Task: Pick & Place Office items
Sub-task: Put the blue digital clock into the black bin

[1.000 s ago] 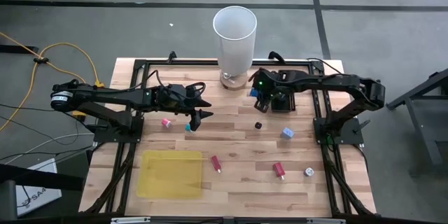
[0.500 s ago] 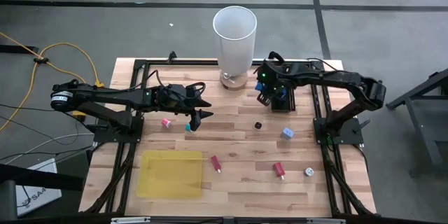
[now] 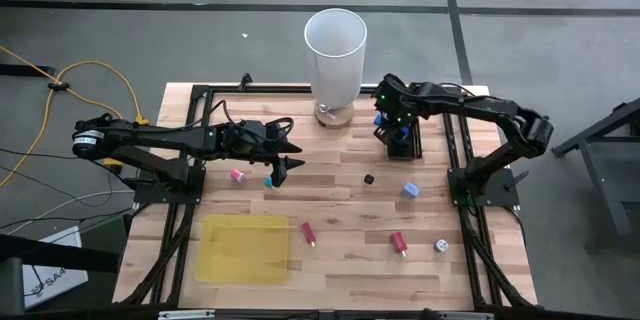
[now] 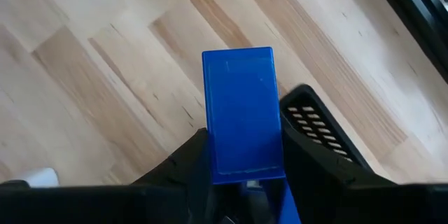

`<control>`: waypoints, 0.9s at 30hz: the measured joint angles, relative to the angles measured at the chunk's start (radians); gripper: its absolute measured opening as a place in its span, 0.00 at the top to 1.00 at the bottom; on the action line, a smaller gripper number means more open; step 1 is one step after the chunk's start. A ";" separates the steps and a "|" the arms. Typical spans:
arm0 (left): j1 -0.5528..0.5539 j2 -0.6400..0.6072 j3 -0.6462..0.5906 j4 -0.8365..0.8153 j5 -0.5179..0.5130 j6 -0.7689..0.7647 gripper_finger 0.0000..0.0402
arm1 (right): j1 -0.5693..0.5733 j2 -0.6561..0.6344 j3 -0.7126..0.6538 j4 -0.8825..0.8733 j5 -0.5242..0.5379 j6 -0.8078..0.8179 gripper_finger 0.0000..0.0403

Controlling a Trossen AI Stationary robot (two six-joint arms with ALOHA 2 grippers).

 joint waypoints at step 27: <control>0.000 0.000 0.000 0.003 0.000 0.000 0.53 | -0.103 -0.154 -0.070 -0.125 0.010 -0.003 0.64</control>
